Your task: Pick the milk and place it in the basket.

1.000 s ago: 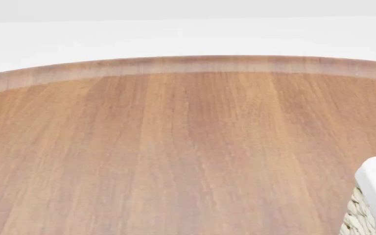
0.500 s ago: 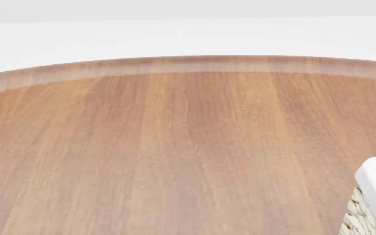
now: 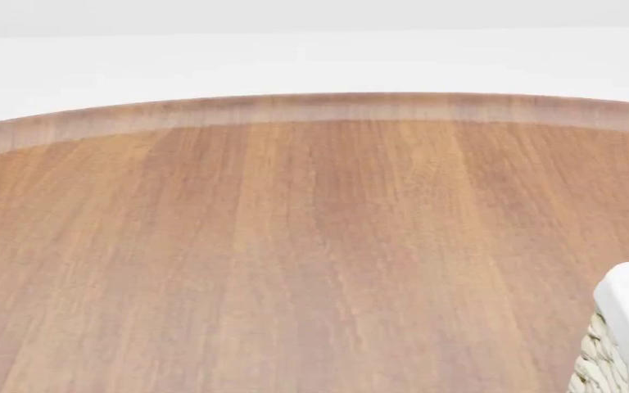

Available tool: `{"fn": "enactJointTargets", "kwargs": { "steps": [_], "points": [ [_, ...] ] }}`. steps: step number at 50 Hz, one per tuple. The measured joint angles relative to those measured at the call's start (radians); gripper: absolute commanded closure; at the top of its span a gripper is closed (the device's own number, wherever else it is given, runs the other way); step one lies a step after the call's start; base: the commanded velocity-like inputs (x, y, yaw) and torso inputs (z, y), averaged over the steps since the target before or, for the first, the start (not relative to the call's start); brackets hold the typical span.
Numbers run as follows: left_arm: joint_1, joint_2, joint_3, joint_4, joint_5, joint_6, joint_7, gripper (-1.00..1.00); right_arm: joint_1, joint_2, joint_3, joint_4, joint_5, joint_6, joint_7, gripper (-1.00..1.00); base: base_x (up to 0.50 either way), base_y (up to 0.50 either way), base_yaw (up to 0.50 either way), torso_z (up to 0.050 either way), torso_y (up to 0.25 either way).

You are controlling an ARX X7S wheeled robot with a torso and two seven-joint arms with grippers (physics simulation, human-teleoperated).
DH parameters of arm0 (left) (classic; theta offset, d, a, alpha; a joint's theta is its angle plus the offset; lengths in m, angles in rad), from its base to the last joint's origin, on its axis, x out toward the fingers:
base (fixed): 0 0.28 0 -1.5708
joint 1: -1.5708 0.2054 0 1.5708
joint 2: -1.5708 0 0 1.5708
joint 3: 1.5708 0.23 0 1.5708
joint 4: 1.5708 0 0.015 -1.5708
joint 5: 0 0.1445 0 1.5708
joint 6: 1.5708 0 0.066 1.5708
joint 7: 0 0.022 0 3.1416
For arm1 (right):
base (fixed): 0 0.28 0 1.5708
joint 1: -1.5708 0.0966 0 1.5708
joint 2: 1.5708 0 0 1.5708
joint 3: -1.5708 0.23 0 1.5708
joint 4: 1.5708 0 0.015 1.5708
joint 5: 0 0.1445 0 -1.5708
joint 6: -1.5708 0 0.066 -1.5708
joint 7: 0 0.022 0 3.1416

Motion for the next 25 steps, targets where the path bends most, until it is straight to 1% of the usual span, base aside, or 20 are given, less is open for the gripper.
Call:
{"fn": "enactJointTargets", "kwargs": {
  "steps": [25],
  "points": [
    [0.015, -0.004, -0.013, 0.000, -0.008, 0.016, -0.006, -1.00, -0.022, -0.010, 0.004, 0.041, -0.005, -0.023, -0.010, 1.00, 0.00, 0.00, 0.00, 0.001, 0.001]
  ]
}}
